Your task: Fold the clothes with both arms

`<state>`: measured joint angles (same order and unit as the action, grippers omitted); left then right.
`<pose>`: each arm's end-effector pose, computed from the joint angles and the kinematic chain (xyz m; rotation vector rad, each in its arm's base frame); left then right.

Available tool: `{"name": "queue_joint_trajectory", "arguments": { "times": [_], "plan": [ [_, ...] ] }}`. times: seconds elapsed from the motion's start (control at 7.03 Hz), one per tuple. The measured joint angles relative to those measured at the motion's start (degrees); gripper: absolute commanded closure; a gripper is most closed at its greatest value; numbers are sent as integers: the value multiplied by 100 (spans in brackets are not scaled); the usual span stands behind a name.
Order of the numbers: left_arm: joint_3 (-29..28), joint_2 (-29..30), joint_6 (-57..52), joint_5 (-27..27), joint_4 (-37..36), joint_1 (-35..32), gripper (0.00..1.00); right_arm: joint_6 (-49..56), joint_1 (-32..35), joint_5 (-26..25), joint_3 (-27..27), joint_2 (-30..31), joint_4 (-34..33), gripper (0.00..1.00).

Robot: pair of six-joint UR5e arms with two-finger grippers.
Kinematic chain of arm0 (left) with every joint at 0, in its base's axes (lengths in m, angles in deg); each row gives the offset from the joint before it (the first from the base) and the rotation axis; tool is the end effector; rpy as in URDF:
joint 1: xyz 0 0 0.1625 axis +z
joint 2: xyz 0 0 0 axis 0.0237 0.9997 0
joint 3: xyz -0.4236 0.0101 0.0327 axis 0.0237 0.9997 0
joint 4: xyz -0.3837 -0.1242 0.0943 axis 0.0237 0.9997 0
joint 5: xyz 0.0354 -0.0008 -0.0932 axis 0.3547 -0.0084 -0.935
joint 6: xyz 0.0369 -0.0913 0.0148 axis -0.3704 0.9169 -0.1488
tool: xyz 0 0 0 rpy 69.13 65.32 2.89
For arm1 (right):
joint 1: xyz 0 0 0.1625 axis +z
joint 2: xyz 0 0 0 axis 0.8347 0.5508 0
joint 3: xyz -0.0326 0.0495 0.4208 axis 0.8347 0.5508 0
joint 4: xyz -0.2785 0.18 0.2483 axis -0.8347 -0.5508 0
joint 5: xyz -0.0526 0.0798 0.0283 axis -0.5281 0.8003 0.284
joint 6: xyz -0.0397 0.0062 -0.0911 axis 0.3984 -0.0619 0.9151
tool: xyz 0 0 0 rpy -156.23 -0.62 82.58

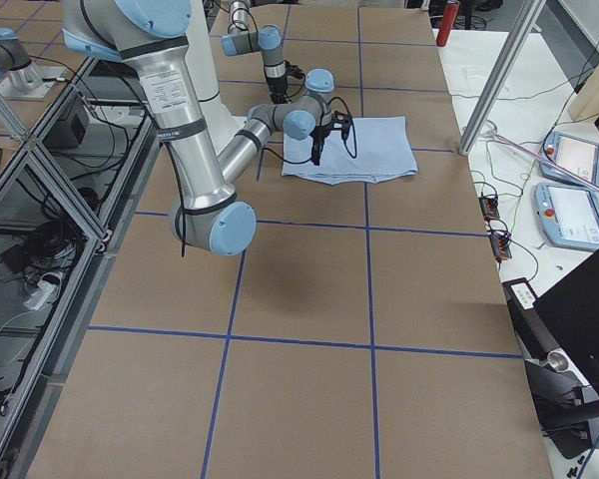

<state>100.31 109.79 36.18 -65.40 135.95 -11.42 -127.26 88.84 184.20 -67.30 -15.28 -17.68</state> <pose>0.5508 -0.2611 0.2524 -0.1676 0.9735 -0.7164 -0.4465 -0.3961 0.2707 -0.0330 -0.9066 0.2109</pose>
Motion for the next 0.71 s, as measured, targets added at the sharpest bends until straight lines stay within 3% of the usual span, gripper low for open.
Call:
{"name": "queue_joint_trajectory", "arguments": {
  "times": [0.28,0.71],
  "plan": [
    [-16,0,-50,-12,7,6,100,-1157,-947,-985,-155,153,-2,0],
    [-38,2,-68,-15,17,18,100,-1508,-1427,-1350,37,228,-8,0]
  ]
}}
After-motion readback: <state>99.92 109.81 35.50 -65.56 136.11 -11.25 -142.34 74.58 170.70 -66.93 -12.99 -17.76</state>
